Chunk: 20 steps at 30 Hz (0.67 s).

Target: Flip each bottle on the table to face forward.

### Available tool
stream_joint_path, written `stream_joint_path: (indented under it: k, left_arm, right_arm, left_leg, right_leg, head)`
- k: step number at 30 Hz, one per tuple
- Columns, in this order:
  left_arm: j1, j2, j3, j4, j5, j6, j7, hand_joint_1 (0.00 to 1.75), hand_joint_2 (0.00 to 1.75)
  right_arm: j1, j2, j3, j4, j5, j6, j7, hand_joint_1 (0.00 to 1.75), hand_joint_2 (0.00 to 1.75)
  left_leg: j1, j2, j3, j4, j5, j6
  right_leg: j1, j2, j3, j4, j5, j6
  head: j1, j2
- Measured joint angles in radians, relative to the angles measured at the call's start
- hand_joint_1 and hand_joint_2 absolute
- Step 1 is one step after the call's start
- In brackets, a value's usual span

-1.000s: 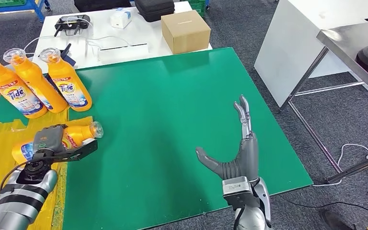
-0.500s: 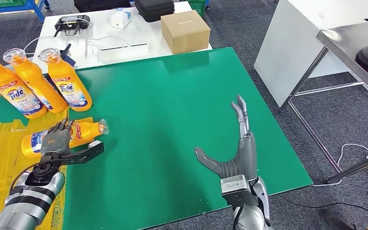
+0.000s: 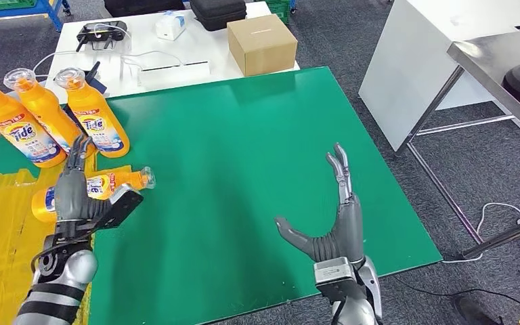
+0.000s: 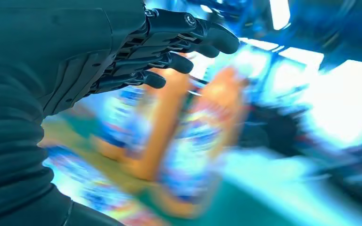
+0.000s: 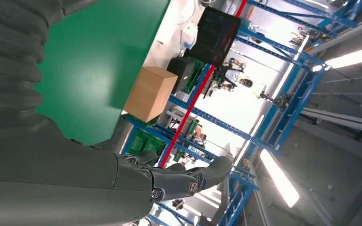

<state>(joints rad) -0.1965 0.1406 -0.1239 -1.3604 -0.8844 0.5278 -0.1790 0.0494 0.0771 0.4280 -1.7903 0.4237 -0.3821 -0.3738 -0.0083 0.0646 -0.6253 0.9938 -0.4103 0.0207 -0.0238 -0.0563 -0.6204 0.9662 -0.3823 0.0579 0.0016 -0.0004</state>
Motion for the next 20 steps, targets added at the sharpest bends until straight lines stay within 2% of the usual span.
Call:
stream_joint_path:
  k: [2, 4, 7, 10, 12, 14, 20]
  left_arm:
    - [0.055, -0.031, 0.003, -0.121, 0.21, 0.009, -0.169, 0.0, 1.75]
    - [0.107, -0.063, 0.0, -0.236, 0.351, 0.014, -0.29, 0.0, 1.75]
    - [0.168, -0.094, -0.015, -0.364, 0.499, -0.03, -0.365, 0.0, 1.75]
    - [0.211, -0.106, -0.038, -0.433, 0.667, -0.206, -0.344, 0.0, 1.75]
    - [0.234, -0.111, -0.047, -0.446, 0.794, -0.352, -0.31, 0.0, 1.75]
    - [0.256, -0.118, -0.05, -0.446, 0.895, -0.456, -0.28, 0.0, 1.75]
    - [0.294, -0.132, -0.05, -0.429, 0.973, -0.53, -0.229, 0.0, 1.75]
  right_arm:
    - [0.003, -0.003, 0.0, 0.0, -0.042, 0.009, -0.023, 0.0, 1.75]
    - [0.004, -0.005, 0.002, 0.0, -0.081, 0.014, -0.043, 0.0, 1.75]
    - [0.005, -0.006, 0.006, 0.0, -0.12, 0.015, -0.059, 0.0, 1.75]
    - [0.011, -0.01, 0.008, 0.0, -0.158, 0.034, -0.06, 0.0, 1.75]
    - [0.022, -0.013, 0.007, 0.0, -0.18, 0.052, -0.058, 0.0, 1.75]
    - [0.034, -0.016, 0.004, -0.001, -0.195, 0.065, -0.055, 0.0, 1.75]
    - [0.053, -0.021, -0.003, -0.001, -0.207, 0.071, -0.051, 0.0, 1.75]
  left_leg:
    - [0.0, 0.0, 0.0, 0.0, 0.0, 0.0]
    - [0.0, 0.0, 0.0, 0.0, -0.001, 0.0]
    - [0.0, 0.0, 0.0, 0.0, -0.001, 0.0]
    - [0.0, 0.0, 0.001, 0.0, -0.001, 0.0]
    - [0.0, 0.0, 0.001, 0.0, -0.001, 0.0]
    - [0.0, 0.0, 0.001, 0.0, -0.001, 0.0]
    - [0.0, 0.0, 0.001, 0.0, -0.001, 0.0]
  right_leg:
    - [0.0, 0.0, 0.0, 0.0, 0.0, 0.0]
    - [0.0, 0.0, 0.0, 0.0, 0.0, 0.0]
    - [0.0, 0.0, 0.0, -0.001, 0.0, 0.0]
    - [0.0, 0.0, 0.0, -0.001, 0.0, 0.0]
    - [0.0, 0.0, 0.001, -0.001, 0.0, 0.0]
    - [0.0, 0.0, 0.001, -0.001, 0.0, 0.0]
    - [0.0, 0.0, 0.001, -0.001, 0.0, 0.0]
  head:
    - [0.0, 0.0]
    - [0.0, 0.0]
    - [0.0, 0.0]
    - [0.0, 0.0]
    - [0.0, 0.0]
    - [0.0, 0.0]
    - [0.0, 0.0]
